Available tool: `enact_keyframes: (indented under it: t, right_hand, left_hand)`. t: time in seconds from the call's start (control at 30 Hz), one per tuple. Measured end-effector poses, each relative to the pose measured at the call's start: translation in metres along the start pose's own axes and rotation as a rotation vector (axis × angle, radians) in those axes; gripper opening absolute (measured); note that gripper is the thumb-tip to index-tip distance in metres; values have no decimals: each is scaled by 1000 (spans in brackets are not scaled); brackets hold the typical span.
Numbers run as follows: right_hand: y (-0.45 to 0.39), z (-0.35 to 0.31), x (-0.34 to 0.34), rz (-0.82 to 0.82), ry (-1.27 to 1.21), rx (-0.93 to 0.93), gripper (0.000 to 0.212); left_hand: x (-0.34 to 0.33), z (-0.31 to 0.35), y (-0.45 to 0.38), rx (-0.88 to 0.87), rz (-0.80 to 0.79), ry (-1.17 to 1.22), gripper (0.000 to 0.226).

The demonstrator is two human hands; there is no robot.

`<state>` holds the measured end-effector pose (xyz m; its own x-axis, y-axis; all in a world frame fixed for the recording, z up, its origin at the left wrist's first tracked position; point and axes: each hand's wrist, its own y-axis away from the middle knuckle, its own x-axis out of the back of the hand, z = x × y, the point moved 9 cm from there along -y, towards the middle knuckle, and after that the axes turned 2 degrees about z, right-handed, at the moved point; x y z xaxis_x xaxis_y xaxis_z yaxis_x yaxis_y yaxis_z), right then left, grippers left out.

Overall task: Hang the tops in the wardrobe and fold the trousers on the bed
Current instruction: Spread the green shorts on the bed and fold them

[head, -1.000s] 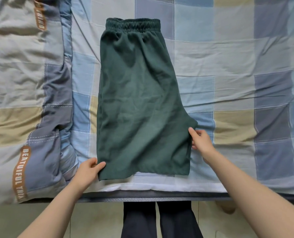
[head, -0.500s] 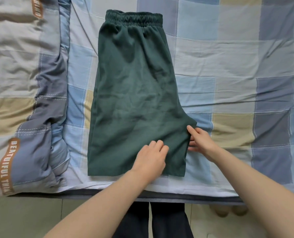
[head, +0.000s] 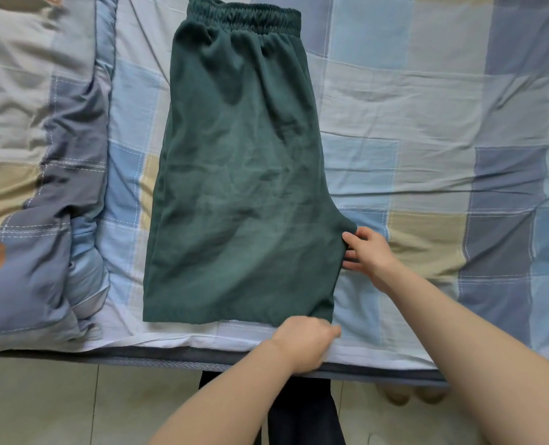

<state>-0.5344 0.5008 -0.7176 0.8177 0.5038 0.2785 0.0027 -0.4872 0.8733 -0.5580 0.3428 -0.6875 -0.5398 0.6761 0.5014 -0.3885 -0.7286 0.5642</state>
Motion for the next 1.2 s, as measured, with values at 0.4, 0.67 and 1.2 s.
enact_keyframes:
  t: [0.4, 0.67, 1.2]
  right_hand:
    - [57, -54, -74, -159, 444, 740, 24]
    - [58, -15, -109, -587, 1455, 1225, 67]
    - [40, -41, -105, -526, 841, 756, 47]
  left_hand:
    - [58, -100, 23, 536, 325, 1452, 57]
    - [112, -156, 103, 124, 421, 11, 40]
    - [124, -252, 140, 149, 266, 148, 58]
